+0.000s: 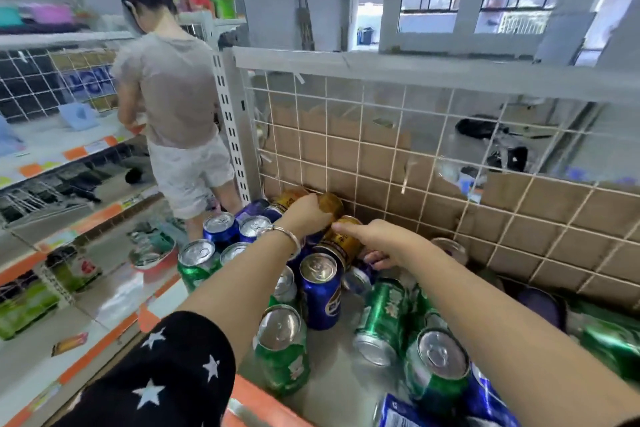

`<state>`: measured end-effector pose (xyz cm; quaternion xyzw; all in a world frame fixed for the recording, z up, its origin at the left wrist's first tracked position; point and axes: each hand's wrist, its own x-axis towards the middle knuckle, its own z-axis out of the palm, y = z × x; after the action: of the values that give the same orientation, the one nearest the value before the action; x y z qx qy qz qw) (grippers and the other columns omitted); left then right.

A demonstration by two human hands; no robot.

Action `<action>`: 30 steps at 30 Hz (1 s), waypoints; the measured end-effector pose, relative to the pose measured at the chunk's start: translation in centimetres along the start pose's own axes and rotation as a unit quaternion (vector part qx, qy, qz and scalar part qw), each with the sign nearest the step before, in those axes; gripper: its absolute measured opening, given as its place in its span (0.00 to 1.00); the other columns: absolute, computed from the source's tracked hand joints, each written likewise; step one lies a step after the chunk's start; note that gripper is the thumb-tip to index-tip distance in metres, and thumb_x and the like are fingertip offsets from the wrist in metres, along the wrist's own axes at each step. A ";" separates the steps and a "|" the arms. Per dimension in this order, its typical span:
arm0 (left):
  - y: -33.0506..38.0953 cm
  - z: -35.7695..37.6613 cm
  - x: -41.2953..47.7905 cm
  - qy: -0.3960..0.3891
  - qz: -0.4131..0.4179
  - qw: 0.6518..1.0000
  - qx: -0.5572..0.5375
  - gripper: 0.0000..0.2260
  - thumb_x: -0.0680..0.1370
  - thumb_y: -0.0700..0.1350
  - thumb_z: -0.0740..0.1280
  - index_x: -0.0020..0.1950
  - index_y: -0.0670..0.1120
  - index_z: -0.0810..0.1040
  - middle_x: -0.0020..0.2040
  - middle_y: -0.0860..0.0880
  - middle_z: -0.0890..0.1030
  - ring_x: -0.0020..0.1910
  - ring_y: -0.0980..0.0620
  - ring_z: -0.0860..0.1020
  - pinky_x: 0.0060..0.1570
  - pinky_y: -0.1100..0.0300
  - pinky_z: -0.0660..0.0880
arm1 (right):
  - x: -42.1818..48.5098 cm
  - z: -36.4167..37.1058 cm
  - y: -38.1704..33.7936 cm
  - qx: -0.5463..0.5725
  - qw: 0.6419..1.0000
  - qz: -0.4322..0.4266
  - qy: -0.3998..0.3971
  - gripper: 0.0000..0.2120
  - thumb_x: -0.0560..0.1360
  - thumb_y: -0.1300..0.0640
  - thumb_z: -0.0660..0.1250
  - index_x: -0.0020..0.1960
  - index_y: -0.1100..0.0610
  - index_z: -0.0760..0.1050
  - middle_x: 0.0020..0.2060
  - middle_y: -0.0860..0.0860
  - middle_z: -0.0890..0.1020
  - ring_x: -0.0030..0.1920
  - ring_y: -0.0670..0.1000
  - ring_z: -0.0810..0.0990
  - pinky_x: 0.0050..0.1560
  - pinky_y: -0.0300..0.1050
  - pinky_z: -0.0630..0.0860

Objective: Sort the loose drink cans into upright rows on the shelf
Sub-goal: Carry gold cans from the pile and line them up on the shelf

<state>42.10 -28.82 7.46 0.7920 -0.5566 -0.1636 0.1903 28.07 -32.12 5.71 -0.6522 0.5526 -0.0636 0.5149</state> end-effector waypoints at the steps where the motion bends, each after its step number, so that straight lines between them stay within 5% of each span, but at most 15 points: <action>1: 0.0 0.2 0.4 -0.005 0.005 1.000 0.030 0.15 0.77 0.46 0.62 0.57 0.37 0.76 0.57 0.38 0.79 0.56 0.39 0.77 0.54 0.53 0.72 | 0.1 0.3 0.0 -0.015 1.000 -0.003 -0.003 0.43 0.67 0.33 0.69 0.71 0.57 0.62 0.62 0.57 0.74 0.51 0.53 0.76 0.47 0.47 0.75; 5: -0.2 0.9 2.4 0.010 0.012 0.988 0.150 0.18 0.74 0.57 0.60 0.54 0.46 0.78 0.53 0.45 0.80 0.51 0.42 0.78 0.46 0.55 0.71 | -0.1 1.1 -0.4 -0.046 0.999 0.005 -0.003 0.54 0.65 0.35 0.72 0.76 0.56 0.47 0.72 0.56 0.64 0.67 0.58 0.69 0.60 0.53 0.72; 11: 0.7 -0.9 3.3 -0.073 -0.027 0.986 0.149 0.13 0.72 0.56 0.66 0.45 0.46 0.79 0.38 0.49 0.78 0.42 0.48 0.78 0.41 0.58 0.72 | 0.0 0.5 -0.2 -0.003 1.000 0.009 -0.005 0.53 0.63 0.43 0.77 0.76 0.51 0.46 0.70 0.56 0.66 0.67 0.57 0.69 0.65 0.55 0.71; 19: 1.1 -1.2 2.7 -0.156 -0.024 0.980 0.125 0.15 0.75 0.57 0.63 0.53 0.47 0.76 0.57 0.46 0.78 0.54 0.46 0.74 0.55 0.54 0.68 | -0.1 0.2 1.4 0.180 0.983 0.014 0.037 0.50 0.62 0.51 0.79 0.73 0.48 0.49 0.63 0.57 0.68 0.60 0.57 0.72 0.56 0.54 0.78; 22: 1.5 -1.0 1.9 -0.164 -0.024 0.983 0.073 0.16 0.78 0.54 0.61 0.56 0.42 0.76 0.61 0.45 0.75 0.57 0.45 0.72 0.56 0.58 0.65 | -0.4 0.3 1.7 0.259 0.964 0.022 0.055 0.46 0.64 0.55 0.78 0.71 0.51 0.52 0.58 0.56 0.68 0.57 0.57 0.73 0.52 0.54 0.79; 26: 0.5 -0.4 1.7 -0.166 -0.057 0.982 -0.065 0.31 0.77 0.58 0.63 0.71 0.38 0.65 0.68 0.40 0.71 0.66 0.41 0.71 0.59 0.56 0.66 | -0.7 0.0 2.2 0.348 0.935 0.001 0.074 0.43 0.68 0.61 0.75 0.73 0.53 0.52 0.53 0.56 0.71 0.49 0.56 0.76 0.40 0.52 0.78; 30: 0.3 0.4 2.0 -0.173 -0.079 0.956 -0.225 0.34 0.69 0.65 0.66 0.64 0.41 0.71 0.53 0.44 0.81 0.49 0.46 0.79 0.49 0.54 0.75 | -1.0 -0.3 3.1 0.425 0.902 -0.010 0.074 0.33 0.68 0.60 0.74 0.67 0.60 0.63 0.49 0.59 0.78 0.42 0.56 0.81 0.40 0.52 0.80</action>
<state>42.35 -30.82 7.14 0.7296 -0.4656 -0.4337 0.2505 25.40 -31.05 4.03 -0.3705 0.5029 -0.3456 0.7002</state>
